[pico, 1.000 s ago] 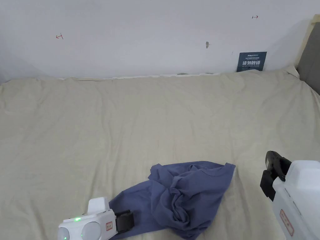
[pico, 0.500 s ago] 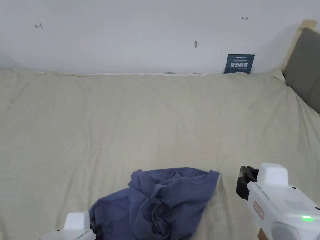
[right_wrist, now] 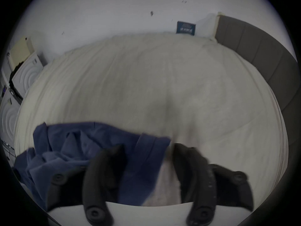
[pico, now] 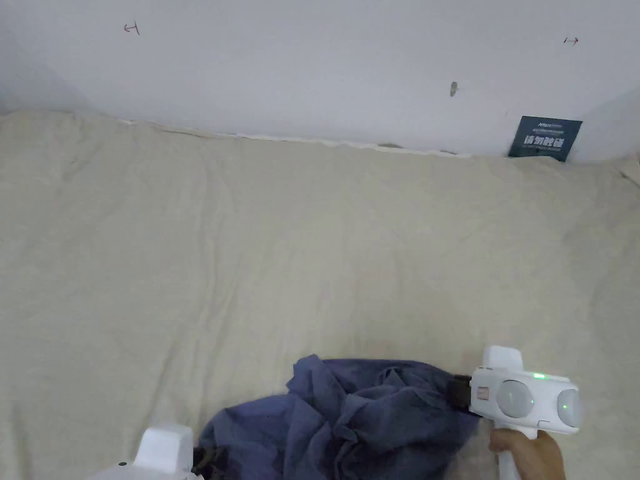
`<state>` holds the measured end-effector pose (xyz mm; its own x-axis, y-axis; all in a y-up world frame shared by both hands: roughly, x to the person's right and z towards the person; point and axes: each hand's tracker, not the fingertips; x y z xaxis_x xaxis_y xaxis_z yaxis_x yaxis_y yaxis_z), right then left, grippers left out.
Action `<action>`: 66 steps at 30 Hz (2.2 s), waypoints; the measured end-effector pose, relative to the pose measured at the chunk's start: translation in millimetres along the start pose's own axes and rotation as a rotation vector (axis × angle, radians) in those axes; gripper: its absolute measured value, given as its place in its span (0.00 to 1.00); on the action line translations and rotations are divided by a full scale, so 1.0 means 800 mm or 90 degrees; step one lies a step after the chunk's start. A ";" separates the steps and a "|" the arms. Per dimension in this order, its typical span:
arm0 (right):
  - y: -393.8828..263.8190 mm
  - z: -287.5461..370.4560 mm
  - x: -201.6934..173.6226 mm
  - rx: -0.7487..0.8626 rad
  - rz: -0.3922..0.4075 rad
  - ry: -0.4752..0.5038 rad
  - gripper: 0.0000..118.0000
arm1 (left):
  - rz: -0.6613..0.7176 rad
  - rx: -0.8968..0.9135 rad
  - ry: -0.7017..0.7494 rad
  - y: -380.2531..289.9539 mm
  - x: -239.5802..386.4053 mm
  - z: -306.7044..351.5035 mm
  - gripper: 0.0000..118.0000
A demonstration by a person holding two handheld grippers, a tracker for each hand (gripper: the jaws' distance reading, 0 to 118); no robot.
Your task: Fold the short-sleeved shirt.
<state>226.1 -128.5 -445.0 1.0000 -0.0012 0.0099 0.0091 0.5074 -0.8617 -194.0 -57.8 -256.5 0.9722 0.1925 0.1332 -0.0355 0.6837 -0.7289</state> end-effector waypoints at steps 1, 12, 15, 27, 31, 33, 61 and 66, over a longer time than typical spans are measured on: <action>-0.005 -0.001 -0.006 -0.006 0.012 -0.004 0.33 | 0.003 -0.002 0.000 -0.005 -0.007 -0.007 0.02; -0.001 0.149 -0.009 0.188 0.078 -0.001 0.04 | 0.098 0.061 -0.023 0.027 -0.027 0.014 0.02; 0.019 0.218 -0.008 0.259 0.095 -0.022 0.04 | 0.105 0.118 -0.020 0.073 -0.036 0.039 0.02; 0.147 0.443 0.034 0.477 0.081 -0.085 0.04 | 0.035 0.312 0.120 0.343 -0.070 0.146 0.02; 0.199 0.482 0.046 0.531 0.067 -0.082 0.04 | 0.056 0.339 0.148 0.432 -0.074 0.164 0.02; 0.220 0.496 0.047 0.552 0.061 -0.073 0.04 | 0.080 0.362 0.161 0.463 -0.071 0.175 0.02; 0.195 0.230 0.020 0.403 0.050 -0.087 0.04 | 0.020 0.224 0.272 0.381 -0.118 -0.056 0.02; 0.097 0.165 0.027 0.298 0.008 -0.061 0.04 | 0.061 0.127 0.257 0.259 -0.149 -0.085 0.02</action>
<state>247.6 24.5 -444.3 0.9948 0.0766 0.0668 -0.0285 0.8409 -0.5405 -301.2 13.0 -468.9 0.9733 -0.0018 -0.2294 -0.1343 0.8062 -0.5762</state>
